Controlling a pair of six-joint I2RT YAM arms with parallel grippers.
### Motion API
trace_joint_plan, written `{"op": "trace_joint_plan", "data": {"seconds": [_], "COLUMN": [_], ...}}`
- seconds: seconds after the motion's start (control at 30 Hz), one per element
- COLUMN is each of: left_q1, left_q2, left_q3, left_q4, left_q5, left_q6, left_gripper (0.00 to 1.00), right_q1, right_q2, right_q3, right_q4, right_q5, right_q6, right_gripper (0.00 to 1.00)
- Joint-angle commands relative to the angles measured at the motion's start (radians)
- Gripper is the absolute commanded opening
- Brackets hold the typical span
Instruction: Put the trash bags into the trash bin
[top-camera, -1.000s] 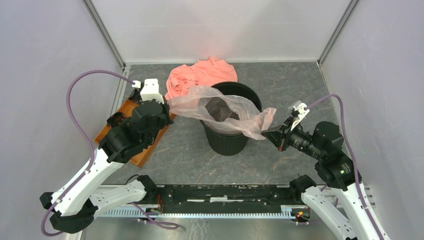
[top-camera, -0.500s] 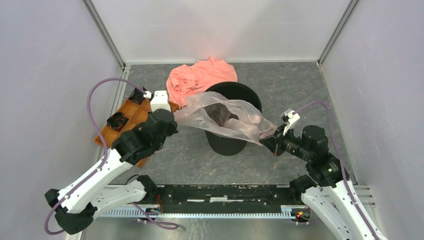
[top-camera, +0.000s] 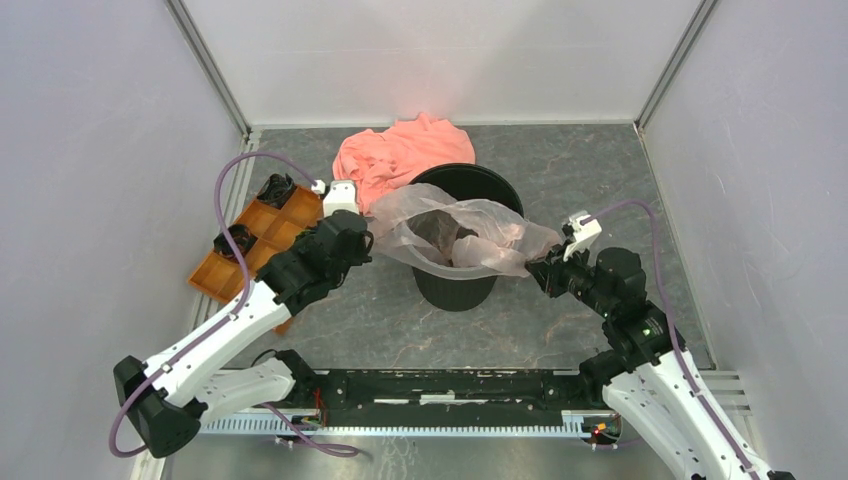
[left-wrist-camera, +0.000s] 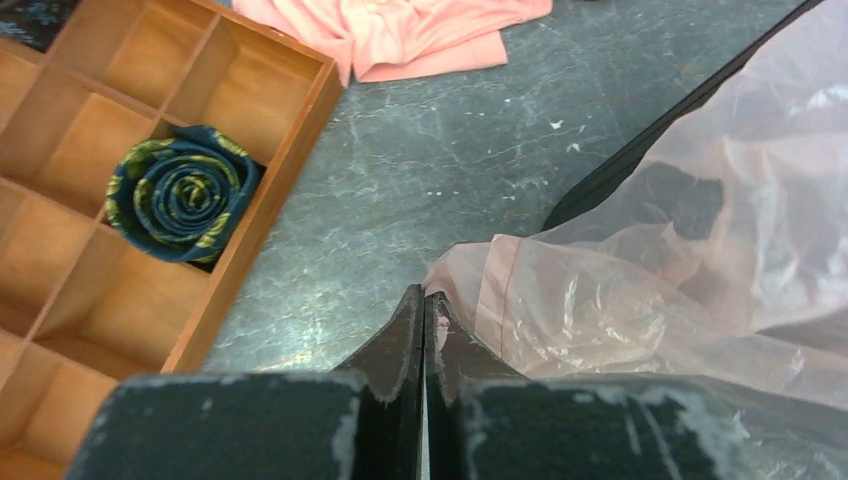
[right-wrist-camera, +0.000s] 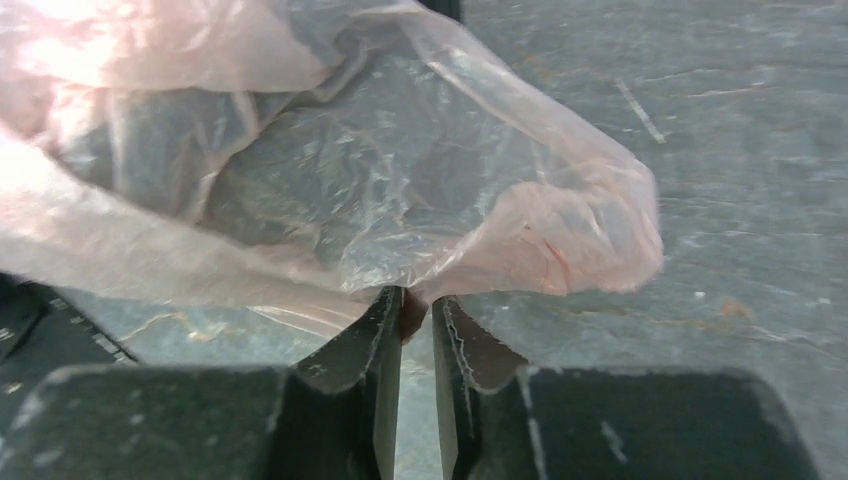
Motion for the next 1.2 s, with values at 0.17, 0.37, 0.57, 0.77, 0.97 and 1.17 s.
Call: {"op": "trace_joint_plan", "data": {"seconds": [0.17,0.37,0.57,0.77,0.97,1.17], "left_q1": [0.014,0.014,0.014,0.014,0.014,0.014], "left_q2": [-0.053,-0.223,-0.371,-0.350,-0.157,-0.084], "left_q3": [-0.024,-0.029,0.041,0.165,0.260,0.237], "left_q4": [0.084,-0.006,-0.070,-0.065,-0.071,-0.067], "left_q5": [0.049,0.036,0.109,0.295,0.392,0.441], "left_q6": [0.003,0.004,0.058,0.150,0.196,0.201], "left_gripper": [0.10,0.47,0.97,1.00,1.00,0.98], "right_q1": [-0.002,-0.001,-0.001,-0.002,-0.001,-0.001], "right_q2": [0.005,-0.090,-0.117,-0.093,0.063,0.091], "right_q3": [0.045,0.117,0.257,0.316,0.328,0.289], "right_q4": [-0.064,-0.168,-0.323,-0.315,-0.210,-0.059], "right_q5": [0.210,0.183,0.367,0.386,0.317,0.209], "right_q6": [-0.108,-0.058,-0.080,-0.079,-0.080,-0.139], "right_gripper": [0.38,0.64,0.70,0.80,0.80,0.87]}}
